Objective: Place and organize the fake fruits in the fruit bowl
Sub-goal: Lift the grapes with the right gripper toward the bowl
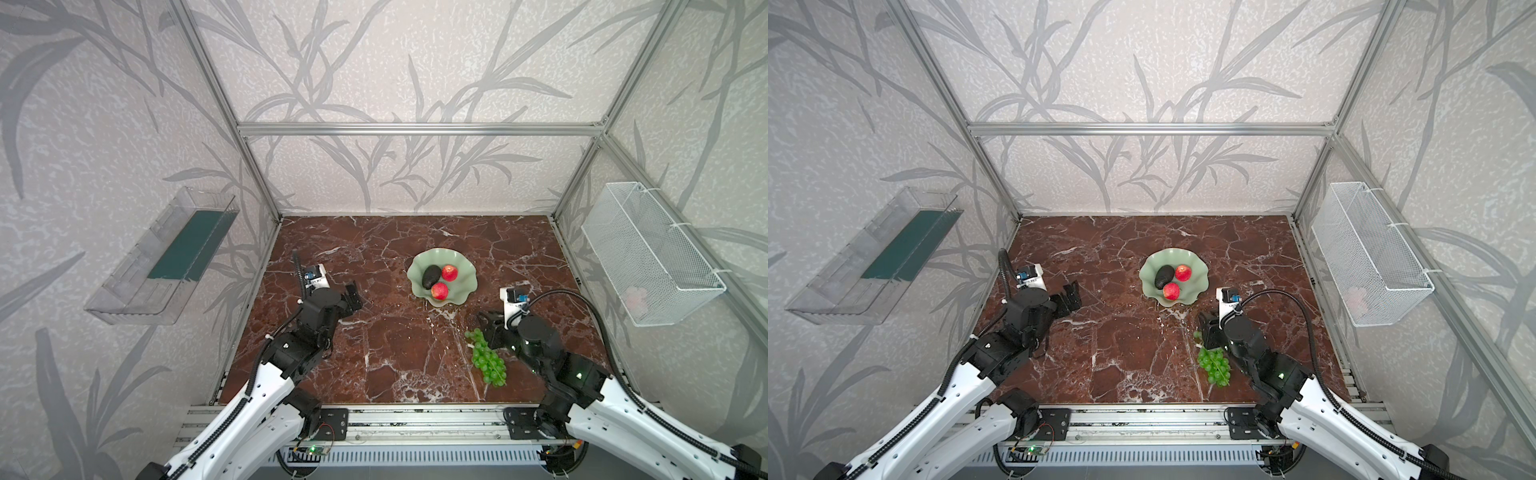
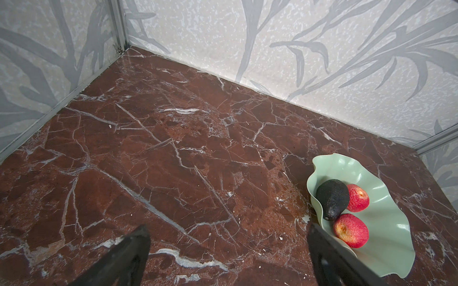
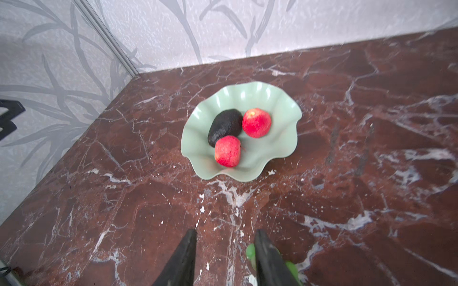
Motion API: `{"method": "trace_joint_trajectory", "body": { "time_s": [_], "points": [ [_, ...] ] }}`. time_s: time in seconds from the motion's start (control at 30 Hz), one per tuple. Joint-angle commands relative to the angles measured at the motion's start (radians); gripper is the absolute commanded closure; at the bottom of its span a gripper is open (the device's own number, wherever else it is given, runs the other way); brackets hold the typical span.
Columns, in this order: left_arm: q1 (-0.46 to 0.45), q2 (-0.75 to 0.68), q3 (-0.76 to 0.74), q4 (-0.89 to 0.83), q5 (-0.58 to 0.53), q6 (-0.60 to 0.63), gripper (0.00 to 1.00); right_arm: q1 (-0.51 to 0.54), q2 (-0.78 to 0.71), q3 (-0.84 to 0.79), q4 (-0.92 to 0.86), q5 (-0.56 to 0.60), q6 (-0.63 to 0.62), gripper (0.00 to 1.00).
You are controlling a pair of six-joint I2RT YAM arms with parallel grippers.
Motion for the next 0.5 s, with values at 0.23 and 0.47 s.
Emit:
{"method": "trace_joint_trajectory", "body": {
  "time_s": [0.23,0.47],
  "points": [
    [0.007,-0.032,-0.012,-0.010,-0.010,-0.021,0.01,-0.056,0.184,0.136,-0.183,-0.029,0.006,0.32],
    [0.009,-0.031,-0.006,-0.011,-0.014,-0.013,0.01,-0.055,0.119,-0.003,-0.311,-0.071,0.129,0.04]
  ]
}}
